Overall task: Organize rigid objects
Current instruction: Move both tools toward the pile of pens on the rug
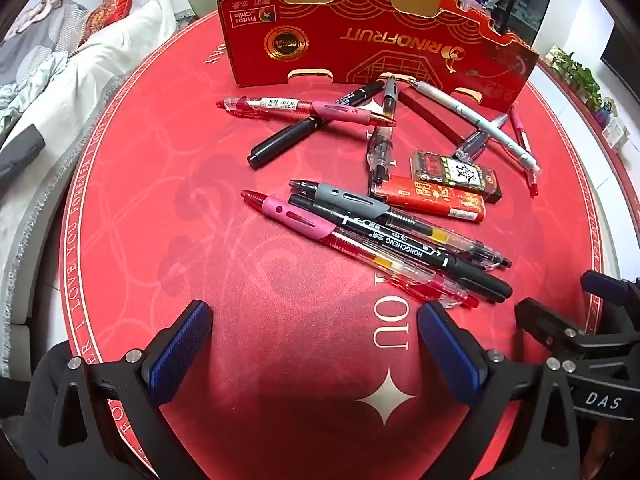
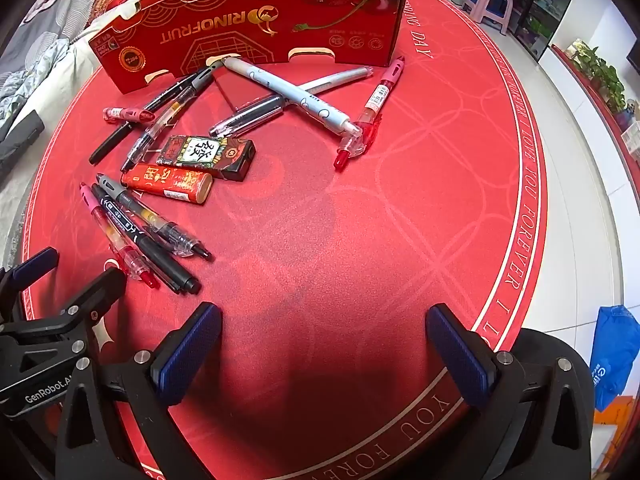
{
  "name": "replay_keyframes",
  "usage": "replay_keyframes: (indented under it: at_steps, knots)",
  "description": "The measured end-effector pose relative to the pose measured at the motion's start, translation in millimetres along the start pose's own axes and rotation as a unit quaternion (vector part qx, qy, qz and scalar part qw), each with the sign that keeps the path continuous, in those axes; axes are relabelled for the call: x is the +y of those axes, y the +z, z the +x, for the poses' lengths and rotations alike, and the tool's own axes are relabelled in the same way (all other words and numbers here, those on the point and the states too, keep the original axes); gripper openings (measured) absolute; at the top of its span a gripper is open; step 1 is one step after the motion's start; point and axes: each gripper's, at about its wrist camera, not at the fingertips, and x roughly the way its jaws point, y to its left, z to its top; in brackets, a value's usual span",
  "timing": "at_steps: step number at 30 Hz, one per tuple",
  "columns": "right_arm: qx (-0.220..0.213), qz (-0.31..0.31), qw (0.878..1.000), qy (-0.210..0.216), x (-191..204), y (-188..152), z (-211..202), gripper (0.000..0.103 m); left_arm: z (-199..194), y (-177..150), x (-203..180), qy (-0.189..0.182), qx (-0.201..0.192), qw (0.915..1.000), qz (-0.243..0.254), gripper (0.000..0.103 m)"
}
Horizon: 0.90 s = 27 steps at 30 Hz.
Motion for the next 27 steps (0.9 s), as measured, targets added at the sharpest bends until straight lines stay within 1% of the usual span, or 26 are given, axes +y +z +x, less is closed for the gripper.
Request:
replay_keyframes:
  at_steps: [2,4,6,7,9,13,16,19,20,22,24,25,27]
  knots:
    - [0.0,0.0,1.0,0.0,-1,0,0,0.103,-1,5,1,-0.003,0.012,0.9999,-0.001,0.103]
    - [0.001,0.0,1.0,0.0,-2,0,-1,0.103,-2,7,1,-0.001,0.016,0.9999,-0.001,0.103]
    - [0.006,-0.001,1.0,-0.001,-2,0,0,0.103,-4,-3,0,-0.001,0.001,1.0,-0.002,0.103]
    - [0.007,0.001,1.0,0.001,-3,0,0,0.103,-6,-5,0,-0.001,0.002,1.0,-0.002,0.103]
    - [0.001,0.007,1.0,0.003,-7,0,-4,0.103,-1,1,-1,0.001,0.009,1.0,-0.001,0.103]
    - [-0.013,0.041,0.999,0.017,-24,0,-13,0.103,0,4,2,-0.002,0.007,1.0,-0.001,0.103]
    - [-0.022,0.063,0.997,0.03,-42,6,-29,0.103,0,3,1,-0.001,0.007,1.0,-0.002,0.103]
    - [-0.039,0.07,0.996,0.043,-47,9,-39,0.103,0,3,1,-0.001,0.004,1.0,-0.002,0.103]
    - [-0.051,0.076,0.995,0.051,-49,9,-43,0.103,-1,3,2,-0.002,0.005,1.0,-0.002,0.103]
    - [-0.068,0.08,0.993,0.053,-40,8,-47,0.103,-1,4,2,-0.003,0.008,1.0,0.0,0.103]
    - [-0.094,0.089,0.99,0.058,-42,9,-51,0.103,-2,6,4,-0.005,0.013,0.9999,0.002,0.103]
    - [-0.107,0.095,0.988,0.065,-41,8,-53,0.103,-1,8,6,-0.003,0.017,0.9998,-0.001,0.103]
    - [-0.117,0.105,0.985,0.07,-43,12,-56,0.103,-3,12,14,-0.004,0.017,0.9997,-0.016,0.1]
